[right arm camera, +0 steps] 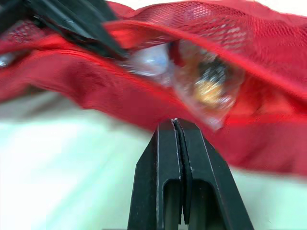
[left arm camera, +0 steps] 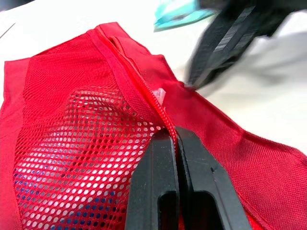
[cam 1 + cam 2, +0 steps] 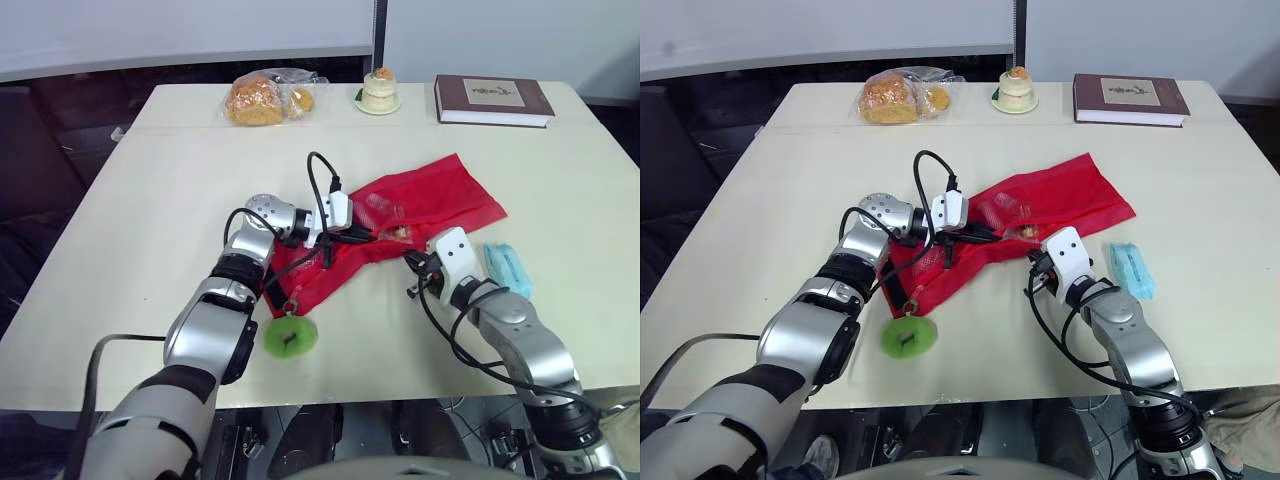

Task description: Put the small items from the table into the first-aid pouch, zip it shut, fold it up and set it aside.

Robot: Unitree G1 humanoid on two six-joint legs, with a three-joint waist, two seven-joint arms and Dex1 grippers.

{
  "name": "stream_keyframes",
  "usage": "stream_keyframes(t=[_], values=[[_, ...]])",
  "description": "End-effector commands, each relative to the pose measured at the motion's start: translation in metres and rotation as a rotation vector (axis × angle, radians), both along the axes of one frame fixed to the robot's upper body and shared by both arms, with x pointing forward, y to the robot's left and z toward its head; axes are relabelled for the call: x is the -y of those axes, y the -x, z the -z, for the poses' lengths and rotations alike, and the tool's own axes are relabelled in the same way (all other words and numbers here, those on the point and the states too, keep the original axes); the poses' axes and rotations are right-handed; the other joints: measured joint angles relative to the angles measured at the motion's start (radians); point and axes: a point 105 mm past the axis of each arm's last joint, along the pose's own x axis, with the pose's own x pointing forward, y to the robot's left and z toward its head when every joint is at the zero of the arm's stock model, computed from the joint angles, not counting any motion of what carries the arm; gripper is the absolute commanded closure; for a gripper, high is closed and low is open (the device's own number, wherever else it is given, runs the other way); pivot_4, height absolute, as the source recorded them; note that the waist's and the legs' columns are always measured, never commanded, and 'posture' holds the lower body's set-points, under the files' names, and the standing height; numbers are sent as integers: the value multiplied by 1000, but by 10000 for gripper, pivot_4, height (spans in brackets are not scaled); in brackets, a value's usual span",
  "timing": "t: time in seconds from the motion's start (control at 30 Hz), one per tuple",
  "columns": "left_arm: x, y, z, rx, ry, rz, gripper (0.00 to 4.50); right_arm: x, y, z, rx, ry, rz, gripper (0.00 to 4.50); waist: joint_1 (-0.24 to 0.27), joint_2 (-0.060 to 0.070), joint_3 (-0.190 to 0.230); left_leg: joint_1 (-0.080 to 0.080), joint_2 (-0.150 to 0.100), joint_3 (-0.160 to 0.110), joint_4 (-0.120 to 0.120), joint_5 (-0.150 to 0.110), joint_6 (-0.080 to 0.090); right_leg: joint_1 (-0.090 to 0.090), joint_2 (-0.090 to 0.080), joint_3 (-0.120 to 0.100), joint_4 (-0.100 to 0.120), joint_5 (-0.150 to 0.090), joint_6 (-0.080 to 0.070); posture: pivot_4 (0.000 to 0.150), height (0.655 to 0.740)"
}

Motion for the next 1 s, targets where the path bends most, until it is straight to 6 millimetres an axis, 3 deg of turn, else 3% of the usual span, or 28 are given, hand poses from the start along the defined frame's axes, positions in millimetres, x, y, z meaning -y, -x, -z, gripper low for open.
stream_keyframes(t=[0.03,0.2,0.43,0.7,1.0], values=[[-7,8,-12,16,2,91,45000,-1,3,-20,64,-18,-20,44622,0,0,0,0,0,0,0,0,0,0,0,0,0,0,0,1500,7289],[-16,-6,-5,89,-48,-18,45000,2,0,-17,68,15,1,44622,1,0,0,0,0,0,0,0,0,0,0,0,0,0,0,1500,7289],[-12,-4,-3,98,-25,-7,45000,1,-5,-7,51,52,6,44622,2,0,0,0,0,0,0,0,0,0,0,0,0,0,0,1500,7289],[-14,-3,5,116,-63,3,45000,-27,-20,-9,73,33,-45,44622,1,0,0,0,0,0,0,0,0,0,0,0,0,0,0,1500,7289],[-10,-3,6,126,-46,2,45000,-58,-23,-10,71,5,-117,44622,0,0,0,0,0,0,0,0,0,0,0,0,0,0,0,1500,7289]])
